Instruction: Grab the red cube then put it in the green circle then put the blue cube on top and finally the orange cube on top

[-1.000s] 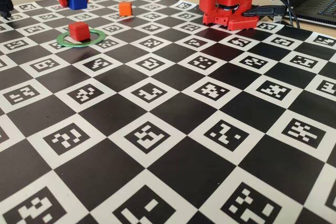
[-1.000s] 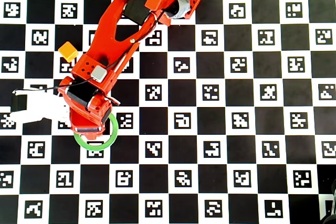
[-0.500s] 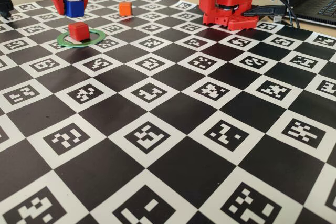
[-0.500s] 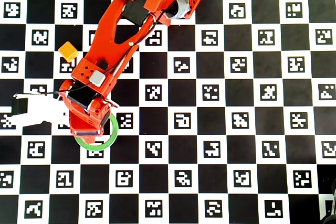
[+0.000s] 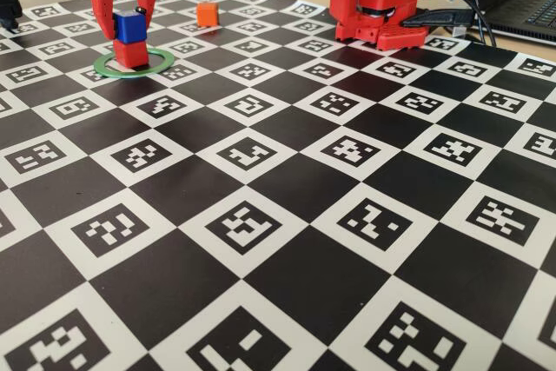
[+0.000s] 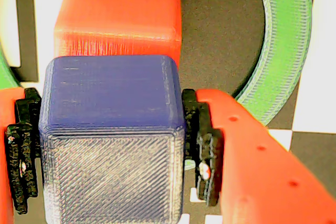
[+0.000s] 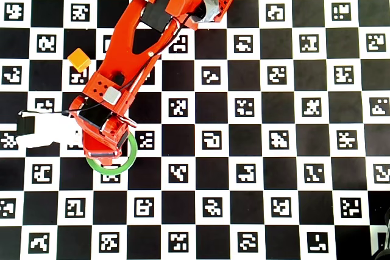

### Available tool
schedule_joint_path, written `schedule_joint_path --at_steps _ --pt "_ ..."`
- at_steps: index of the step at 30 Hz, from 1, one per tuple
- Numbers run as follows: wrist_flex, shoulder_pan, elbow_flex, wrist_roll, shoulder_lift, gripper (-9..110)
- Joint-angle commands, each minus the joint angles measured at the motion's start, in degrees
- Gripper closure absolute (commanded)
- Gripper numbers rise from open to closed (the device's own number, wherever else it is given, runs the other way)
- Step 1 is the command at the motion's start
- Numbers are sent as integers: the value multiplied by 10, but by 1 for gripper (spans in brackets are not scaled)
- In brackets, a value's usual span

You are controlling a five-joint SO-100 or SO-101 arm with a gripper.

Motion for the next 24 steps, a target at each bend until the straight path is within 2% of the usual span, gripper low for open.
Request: schedule_joint_path --at_steps 1,9,13,24 --pt "-1 7 -6 -8 27 99" --pt "0 8 -4 -2 33 82" --pt "3 9 -6 8 33 81" --pt "-2 18 -3 16 43 62"
